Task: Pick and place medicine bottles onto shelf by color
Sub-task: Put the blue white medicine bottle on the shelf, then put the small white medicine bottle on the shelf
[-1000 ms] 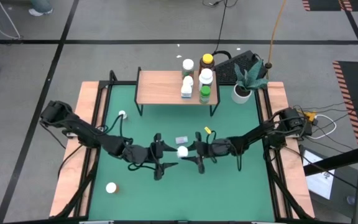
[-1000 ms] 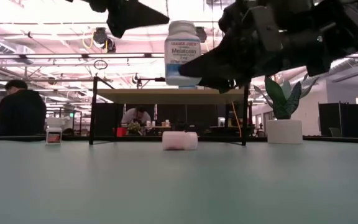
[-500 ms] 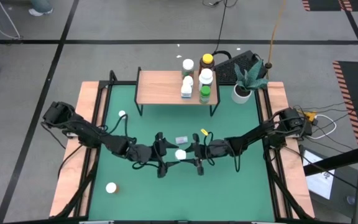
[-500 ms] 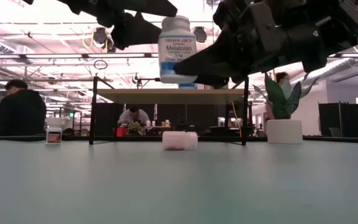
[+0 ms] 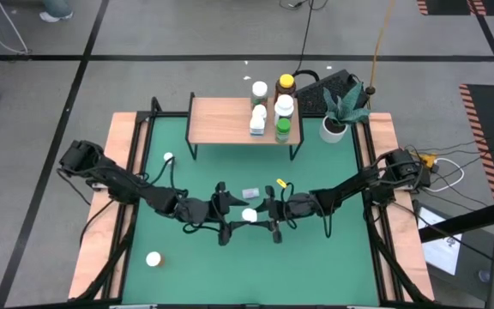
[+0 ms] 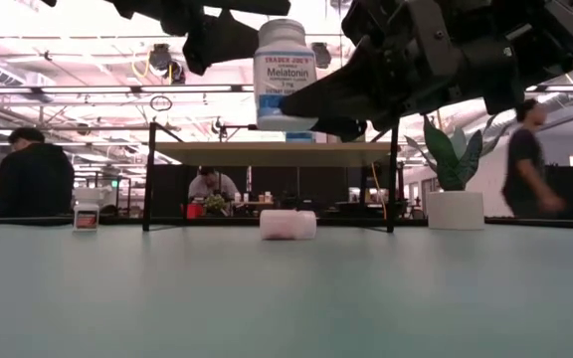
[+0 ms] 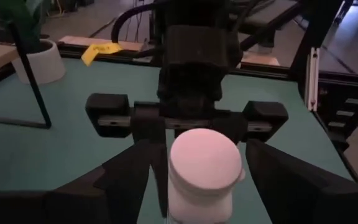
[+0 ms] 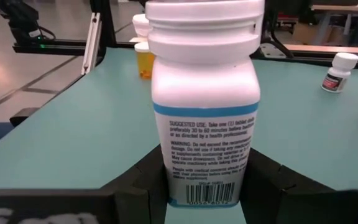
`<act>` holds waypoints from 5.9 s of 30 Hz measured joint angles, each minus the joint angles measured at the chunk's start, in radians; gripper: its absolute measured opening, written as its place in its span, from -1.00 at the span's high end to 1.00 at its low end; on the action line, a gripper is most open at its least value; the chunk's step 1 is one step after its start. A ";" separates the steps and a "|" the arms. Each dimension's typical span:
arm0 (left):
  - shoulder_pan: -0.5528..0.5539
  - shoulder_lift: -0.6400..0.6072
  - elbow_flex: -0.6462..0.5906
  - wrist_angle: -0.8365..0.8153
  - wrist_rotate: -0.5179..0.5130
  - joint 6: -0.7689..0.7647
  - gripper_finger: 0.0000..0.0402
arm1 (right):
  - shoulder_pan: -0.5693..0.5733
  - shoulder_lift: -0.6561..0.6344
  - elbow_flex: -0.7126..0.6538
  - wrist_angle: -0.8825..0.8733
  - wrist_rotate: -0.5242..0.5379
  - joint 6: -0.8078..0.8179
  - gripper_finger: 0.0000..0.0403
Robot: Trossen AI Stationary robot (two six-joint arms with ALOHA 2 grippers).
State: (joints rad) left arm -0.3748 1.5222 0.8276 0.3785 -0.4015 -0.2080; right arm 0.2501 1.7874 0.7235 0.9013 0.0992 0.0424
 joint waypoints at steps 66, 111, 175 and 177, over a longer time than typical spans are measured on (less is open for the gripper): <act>1.073 -0.155 0.183 -0.291 0.828 0.593 0.05 | 0.025 -0.448 -0.253 -0.246 0.322 0.077 -0.43; 1.225 0.331 0.719 -0.669 1.061 0.764 -0.36 | 0.025 -0.501 -0.489 0.030 0.319 0.269 -0.43; 0.976 -0.442 -0.084 -1.344 0.135 -0.106 -0.36 | 0.036 -0.501 -0.489 0.196 0.240 0.196 -0.43; 0.983 -0.440 -0.084 -1.341 0.135 -0.110 -0.36 | 0.036 -0.501 -0.489 0.200 0.239 0.196 -0.43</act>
State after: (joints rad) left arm 0.6083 1.0824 0.7437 -0.9627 -0.2668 -0.3176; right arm 0.2859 1.2865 0.2348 1.1017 0.3382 0.2382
